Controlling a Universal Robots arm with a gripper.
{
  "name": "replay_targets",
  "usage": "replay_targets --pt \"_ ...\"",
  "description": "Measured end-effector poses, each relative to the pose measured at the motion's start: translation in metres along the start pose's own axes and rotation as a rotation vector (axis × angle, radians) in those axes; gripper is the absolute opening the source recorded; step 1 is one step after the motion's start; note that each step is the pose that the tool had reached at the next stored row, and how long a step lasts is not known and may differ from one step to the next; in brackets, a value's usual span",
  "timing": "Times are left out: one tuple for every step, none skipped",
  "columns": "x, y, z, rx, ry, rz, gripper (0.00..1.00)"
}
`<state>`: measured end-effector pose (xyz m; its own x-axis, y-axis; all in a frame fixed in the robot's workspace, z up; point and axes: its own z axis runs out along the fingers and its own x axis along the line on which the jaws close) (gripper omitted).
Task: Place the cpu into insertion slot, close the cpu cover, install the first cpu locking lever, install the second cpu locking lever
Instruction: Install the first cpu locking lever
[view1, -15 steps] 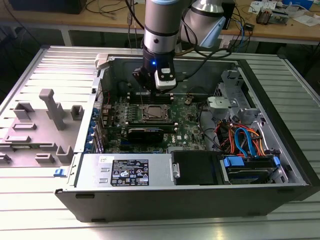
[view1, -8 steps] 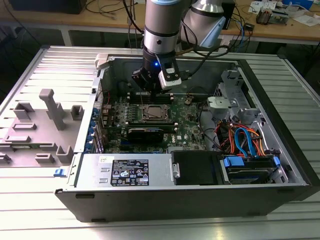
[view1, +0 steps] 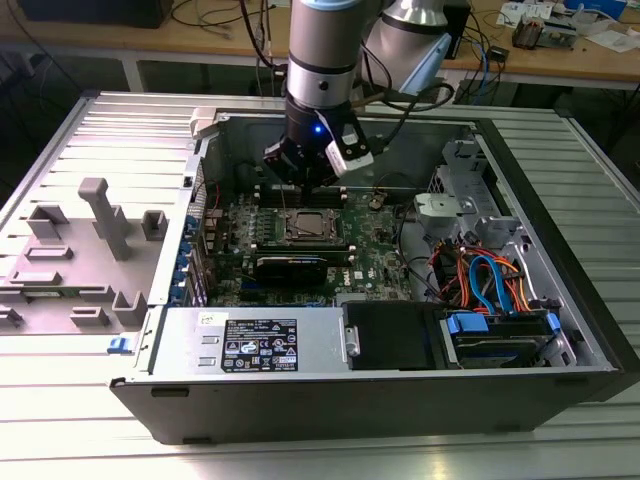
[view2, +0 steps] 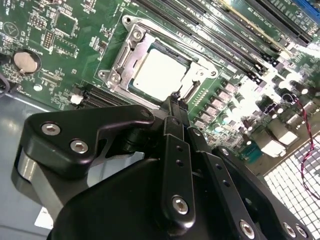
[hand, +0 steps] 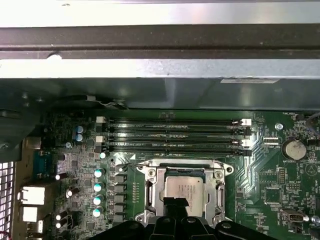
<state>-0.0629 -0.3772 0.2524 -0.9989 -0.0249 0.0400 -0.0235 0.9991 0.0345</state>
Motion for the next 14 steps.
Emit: replay_targets --pt "0.0006 0.0000 0.0000 -0.0003 -0.0085 -0.001 0.11" --pt "0.0012 0.0000 0.0000 -0.0004 -0.0155 -0.002 0.11" --pt "0.0021 0.0000 0.0001 -0.0009 -0.0258 -0.004 0.11" --pt "0.0030 0.0000 0.0001 -0.0014 -0.0320 -0.005 0.11" --pt "0.0042 0.0001 0.0002 -0.0022 -0.0359 -0.005 0.11" --pt "0.0063 0.0001 0.0003 -0.0038 -0.0373 -0.006 0.11" --pt "0.0096 0.0002 0.0004 -0.0041 -0.0378 -0.007 0.11" --pt "0.0130 0.0003 0.0005 -0.0042 -0.0383 -0.007 0.11" --pt "0.0156 0.0003 0.0006 -0.0041 -0.0387 -0.008 0.11" --pt "0.0187 0.0004 0.0008 -0.0042 -0.0390 -0.008 0.11" --pt "0.0205 0.0004 0.0008 -0.0041 -0.0392 -0.008 0.11" --pt "0.0227 0.0005 0.0009 -0.0041 -0.0393 -0.008 0.11" --pt "0.0261 0.0006 0.0010 -0.0042 -0.0396 -0.008 0.11" --pt "0.0288 0.0006 0.0012 -0.0046 -0.0398 -0.008 0.11"
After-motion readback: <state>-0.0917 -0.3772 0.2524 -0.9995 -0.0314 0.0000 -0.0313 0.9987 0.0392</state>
